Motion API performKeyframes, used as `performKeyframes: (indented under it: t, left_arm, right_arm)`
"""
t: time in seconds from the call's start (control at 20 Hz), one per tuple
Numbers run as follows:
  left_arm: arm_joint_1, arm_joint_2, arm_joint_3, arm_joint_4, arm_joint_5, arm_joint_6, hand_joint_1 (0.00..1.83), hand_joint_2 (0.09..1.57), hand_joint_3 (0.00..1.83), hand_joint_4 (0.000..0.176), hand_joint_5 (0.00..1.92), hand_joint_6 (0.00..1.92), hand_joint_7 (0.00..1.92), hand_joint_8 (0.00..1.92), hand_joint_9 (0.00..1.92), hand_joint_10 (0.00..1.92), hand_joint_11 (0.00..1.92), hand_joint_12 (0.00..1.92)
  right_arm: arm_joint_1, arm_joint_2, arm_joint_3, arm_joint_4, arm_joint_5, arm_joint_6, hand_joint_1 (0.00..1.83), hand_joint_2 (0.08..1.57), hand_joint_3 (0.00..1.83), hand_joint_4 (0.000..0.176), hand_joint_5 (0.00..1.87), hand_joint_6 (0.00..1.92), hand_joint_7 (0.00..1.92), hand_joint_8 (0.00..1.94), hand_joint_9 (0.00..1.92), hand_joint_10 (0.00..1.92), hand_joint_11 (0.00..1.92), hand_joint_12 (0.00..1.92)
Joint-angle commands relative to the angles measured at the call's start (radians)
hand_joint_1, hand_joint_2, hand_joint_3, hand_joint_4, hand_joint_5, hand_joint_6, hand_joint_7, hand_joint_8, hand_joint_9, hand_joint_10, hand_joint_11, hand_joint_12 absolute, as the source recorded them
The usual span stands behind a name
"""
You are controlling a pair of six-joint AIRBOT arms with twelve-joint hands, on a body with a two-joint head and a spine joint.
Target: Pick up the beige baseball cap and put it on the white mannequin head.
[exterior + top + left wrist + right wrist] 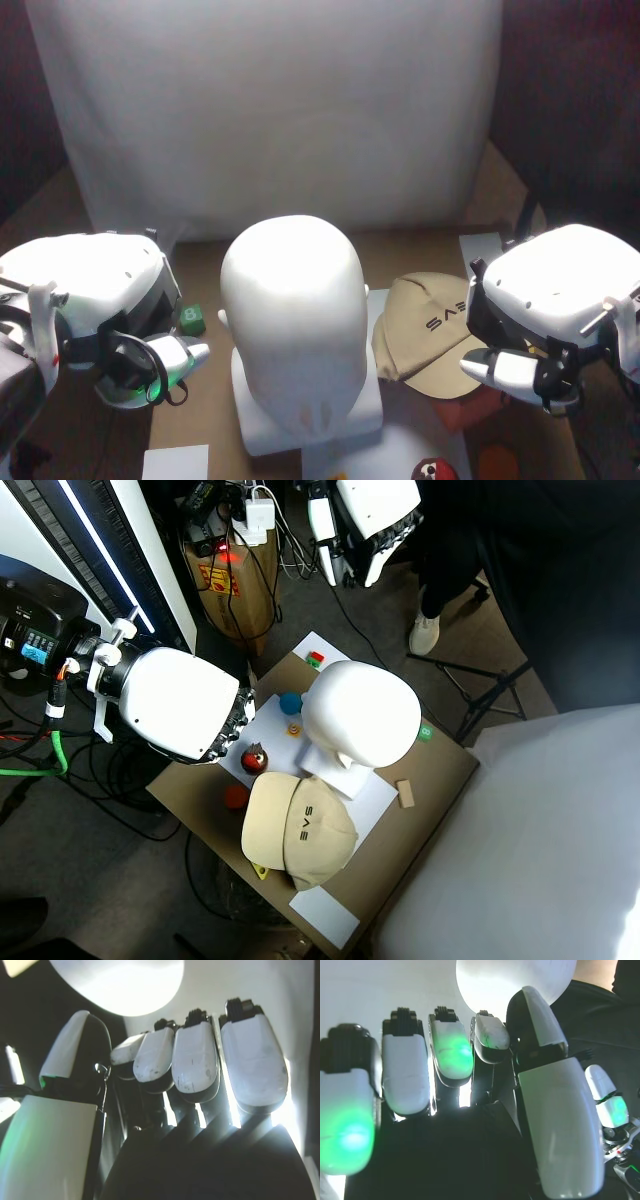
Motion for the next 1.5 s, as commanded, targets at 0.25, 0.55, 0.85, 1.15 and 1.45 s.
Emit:
performKeyframes:
  t: [0.25,0.55,0.85,1.15,1.45]
  left_arm:
    - [-0.01,0.003,0.006,0.059,-0.044,0.005,0.0,1.12,0.02,0.0,0.05,0.01,0.0,0.0,0.0,0.0,0.03,0.02]
    - [0.073,0.01,0.006,0.159,-0.13,-0.09,0.0,1.13,0.01,0.0,0.05,0.0,0.0,0.0,0.0,0.0,0.01,0.02]
    - [0.265,-0.024,0.034,0.252,-0.172,-0.189,0.0,1.15,0.01,0.0,0.06,0.01,0.0,0.0,0.0,0.0,0.0,0.0]
    - [0.382,-0.16,0.131,0.341,-0.171,-0.226,0.0,1.16,0.01,0.0,0.06,0.01,0.0,0.0,0.0,0.0,0.04,0.02]
    - [0.407,-0.266,0.196,0.307,-0.171,-0.219,0.0,1.17,0.01,0.0,0.06,0.0,0.01,0.0,0.0,0.0,0.05,0.03]
  right_arm:
    - [0.005,0.002,-0.007,-0.048,0.068,-0.003,0.0,0.95,0.03,0.0,0.0,0.0,0.0,0.0,0.04,0.0,0.0,0.14]
    - [-0.016,0.005,0.01,-0.09,0.089,0.011,0.0,0.95,0.01,0.0,0.0,0.0,0.03,0.0,0.06,0.0,0.0,0.21]
    - [-0.066,0.022,0.118,-0.303,-0.001,0.248,0.72,1.05,0.03,0.0,0.03,0.01,0.04,0.0,0.06,0.0,0.0,0.22]
    - [-0.124,-0.005,0.217,-0.359,-0.043,0.265,1.1,1.15,0.02,0.0,0.07,0.0,0.07,0.0,0.13,0.01,0.0,0.29]
    - [-0.171,-0.086,0.305,-0.358,-0.071,0.273,1.17,1.16,0.01,0.0,0.09,0.0,0.14,0.01,0.15,0.0,0.0,0.43]
